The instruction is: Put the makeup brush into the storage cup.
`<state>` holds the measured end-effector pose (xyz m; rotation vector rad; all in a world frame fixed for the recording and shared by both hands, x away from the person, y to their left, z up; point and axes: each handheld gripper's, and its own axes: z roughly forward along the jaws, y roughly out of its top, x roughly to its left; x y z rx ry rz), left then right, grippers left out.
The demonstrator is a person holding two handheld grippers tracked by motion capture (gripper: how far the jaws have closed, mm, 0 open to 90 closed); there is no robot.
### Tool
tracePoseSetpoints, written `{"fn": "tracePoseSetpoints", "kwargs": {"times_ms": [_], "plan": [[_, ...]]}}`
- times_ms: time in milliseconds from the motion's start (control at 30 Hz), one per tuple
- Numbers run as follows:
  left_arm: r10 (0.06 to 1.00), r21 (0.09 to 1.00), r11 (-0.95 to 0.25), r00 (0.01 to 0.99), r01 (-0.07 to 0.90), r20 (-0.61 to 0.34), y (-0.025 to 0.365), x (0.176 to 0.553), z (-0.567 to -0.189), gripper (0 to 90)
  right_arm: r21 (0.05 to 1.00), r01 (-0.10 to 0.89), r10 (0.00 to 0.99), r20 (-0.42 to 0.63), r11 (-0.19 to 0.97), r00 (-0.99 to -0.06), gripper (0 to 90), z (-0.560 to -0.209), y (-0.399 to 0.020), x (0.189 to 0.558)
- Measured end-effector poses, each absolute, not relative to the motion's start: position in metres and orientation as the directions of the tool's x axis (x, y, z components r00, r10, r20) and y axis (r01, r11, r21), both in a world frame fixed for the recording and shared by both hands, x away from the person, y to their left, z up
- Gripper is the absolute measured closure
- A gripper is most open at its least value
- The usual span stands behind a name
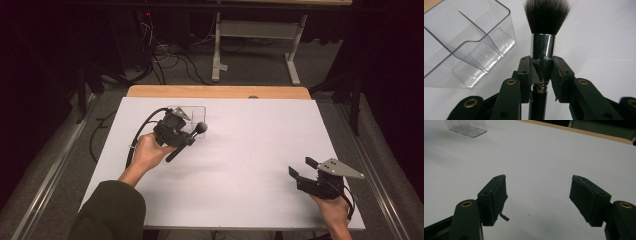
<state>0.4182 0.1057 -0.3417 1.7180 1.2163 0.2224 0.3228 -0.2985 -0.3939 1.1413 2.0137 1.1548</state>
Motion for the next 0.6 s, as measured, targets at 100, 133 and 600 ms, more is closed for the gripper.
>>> {"fn": "tracePoseSetpoints", "kwargs": {"times_ms": [100,133,600], "plan": [[0.795,0.788,0.014,0.472,0.615,-0.382,0.107,0.419,-0.338,70.4,0.875,0.401,0.871,-0.046,0.272,-0.49,31.5,-0.394,-0.298,0.323],[0.793,0.792,0.024,0.471,0.61,-0.386,0.109,0.419,-0.337,70.4,0.875,0.401,0.871,-0.046,0.272,-0.49,31.5,-0.394,-0.298,0.323],[0.779,0.802,0.115,0.448,0.586,-0.439,0.116,0.423,-0.329,70.4,0.876,0.398,0.87,-0.047,0.272,-0.491,31.5,-0.394,-0.299,0.323]]}}
